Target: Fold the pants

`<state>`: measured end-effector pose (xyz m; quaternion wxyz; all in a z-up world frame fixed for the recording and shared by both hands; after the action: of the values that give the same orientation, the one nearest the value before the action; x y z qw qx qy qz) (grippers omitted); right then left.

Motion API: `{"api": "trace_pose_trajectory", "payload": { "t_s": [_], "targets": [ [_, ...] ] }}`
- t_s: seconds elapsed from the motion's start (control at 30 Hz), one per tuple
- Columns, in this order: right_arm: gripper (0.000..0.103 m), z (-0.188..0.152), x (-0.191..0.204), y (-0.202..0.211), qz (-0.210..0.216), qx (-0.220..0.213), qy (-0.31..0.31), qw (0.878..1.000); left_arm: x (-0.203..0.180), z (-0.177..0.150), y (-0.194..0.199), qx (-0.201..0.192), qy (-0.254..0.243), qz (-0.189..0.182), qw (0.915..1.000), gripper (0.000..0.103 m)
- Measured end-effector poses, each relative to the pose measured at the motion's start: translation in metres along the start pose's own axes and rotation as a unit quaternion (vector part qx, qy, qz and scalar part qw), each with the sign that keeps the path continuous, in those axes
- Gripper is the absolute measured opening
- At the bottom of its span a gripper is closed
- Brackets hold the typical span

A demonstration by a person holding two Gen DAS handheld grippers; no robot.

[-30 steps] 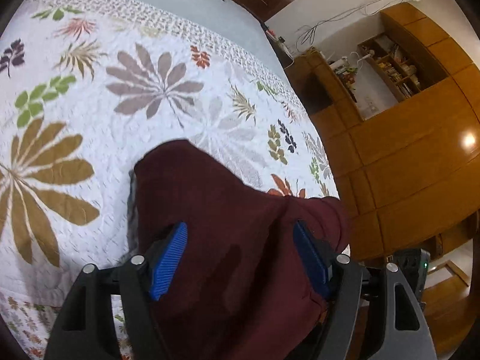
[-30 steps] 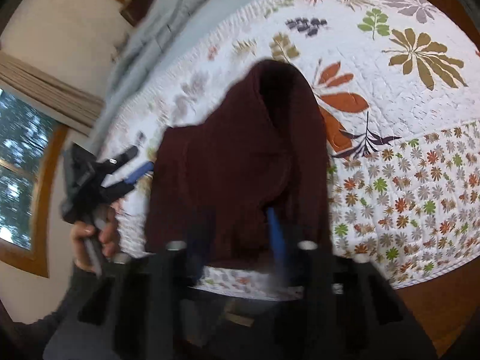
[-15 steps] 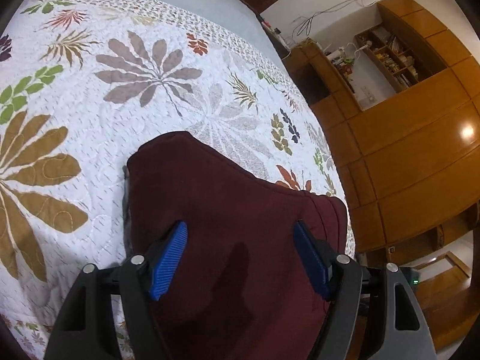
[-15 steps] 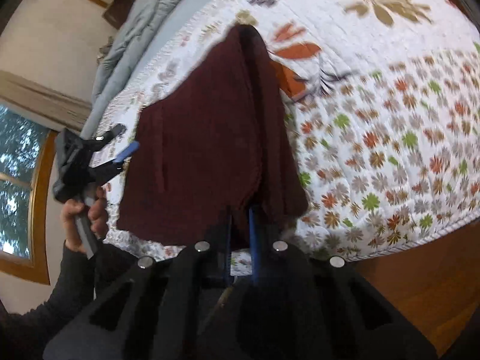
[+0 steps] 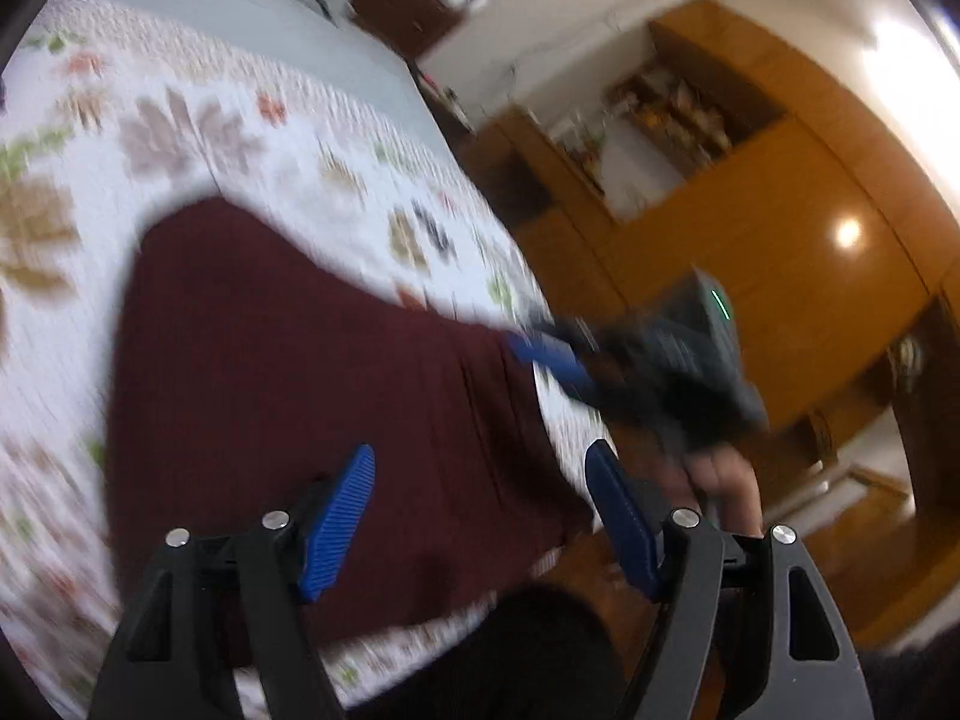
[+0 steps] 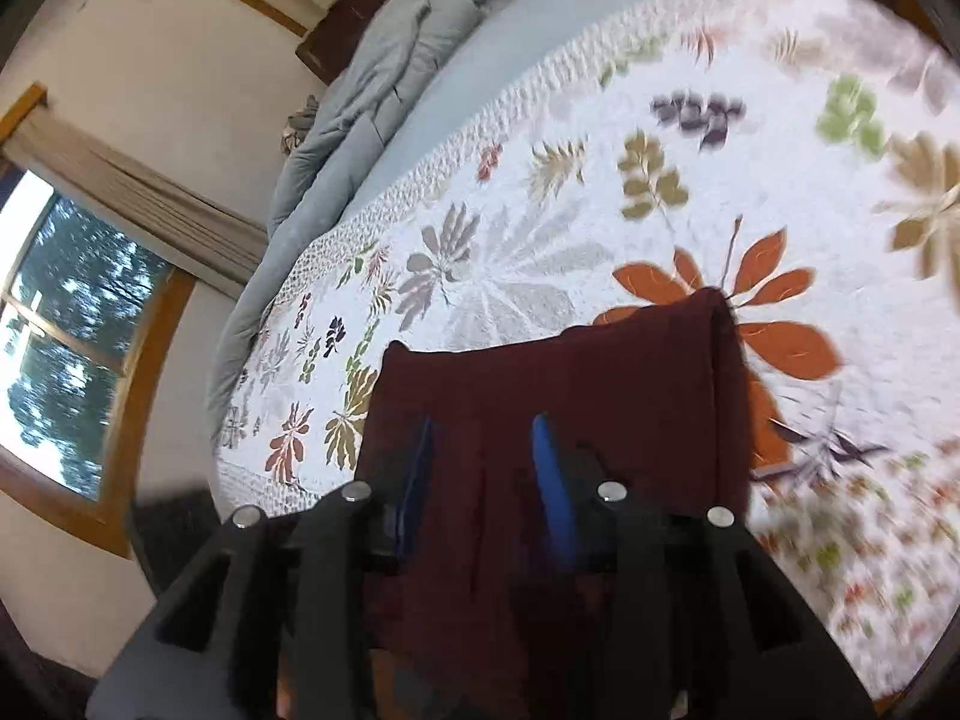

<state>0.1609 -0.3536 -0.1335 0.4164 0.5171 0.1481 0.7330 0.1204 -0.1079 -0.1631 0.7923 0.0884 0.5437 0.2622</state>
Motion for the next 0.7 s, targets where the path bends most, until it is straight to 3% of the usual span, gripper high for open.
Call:
{"api": "trace_pose_trajectory", "payload": {
  "t_s": [0.03, 0.07, 0.13, 0.23, 0.33, 0.37, 0.47, 0.53, 0.6, 0.63, 0.7],
  "targets": [
    [0.027, -0.001, -0.019, -0.009, 0.004, 0.013, -0.027, 1.0, 0.001, -0.01, -0.007, 0.012, -0.004, 0.001, 0.9999, 0.073],
    [0.0, -0.006, -0.038, -0.015, 0.01, 0.027, -0.052, 0.998, 0.003, -0.019, -0.013, 0.018, -0.017, 0.01, 0.9996, 0.073],
    [0.0, -0.02, -0.07, -0.018, 0.029, 0.032, -0.091, 0.995, 0.007, -0.036, -0.022, 0.018, -0.062, 0.023, 0.9977, 0.069],
    [0.0, -0.036, -0.09, -0.012, 0.073, 0.028, -0.119, 0.99, 0.006, -0.042, -0.024, 0.02, -0.088, 0.03, 0.9955, 0.067],
    [0.0, -0.027, -0.079, 0.0, 0.063, 0.023, -0.106, 0.992, -0.004, -0.031, -0.015, 0.017, -0.072, 0.027, 0.9969, 0.067],
    [0.007, -0.023, -0.073, 0.004, 0.065, 0.015, -0.101, 0.993, -0.009, -0.028, -0.012, 0.014, -0.073, 0.023, 0.9969, 0.067],
    [0.008, 0.002, -0.06, 0.013, 0.079, -0.009, -0.085, 0.993, -0.042, -0.029, -0.004, 0.006, -0.096, -0.019, 0.9952, 0.067],
    [0.008, 0.017, -0.064, 0.005, 0.097, -0.008, -0.096, 0.991, -0.059, -0.035, -0.017, 0.023, -0.112, -0.037, 0.9927, 0.067],
    [0.007, 0.026, -0.077, -0.01, 0.088, 0.004, -0.115, 0.99, -0.06, -0.038, -0.038, 0.051, -0.11, -0.041, 0.9918, 0.067],
    [0.0, 0.025, -0.091, -0.021, 0.064, 0.019, -0.134, 0.989, -0.052, -0.041, -0.056, 0.08, -0.095, -0.031, 0.9918, 0.067],
    [0.0, 0.019, -0.111, -0.033, 0.058, 0.033, -0.161, 0.985, -0.035, -0.047, -0.076, 0.105, -0.061, -0.026, 0.9923, 0.067]
  ]
}}
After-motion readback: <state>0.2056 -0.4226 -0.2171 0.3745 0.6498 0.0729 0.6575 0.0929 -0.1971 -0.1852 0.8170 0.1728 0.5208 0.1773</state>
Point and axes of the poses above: each gripper's, at about its wrist camera, not at the fingertips, and y roughly against the way its jaws point, x to its left, z to its top, the point moved 1 cm from there along -y, roughly the way its jaws point, and after that the axes turned 6 degrees about y, right-handed, at the moved point
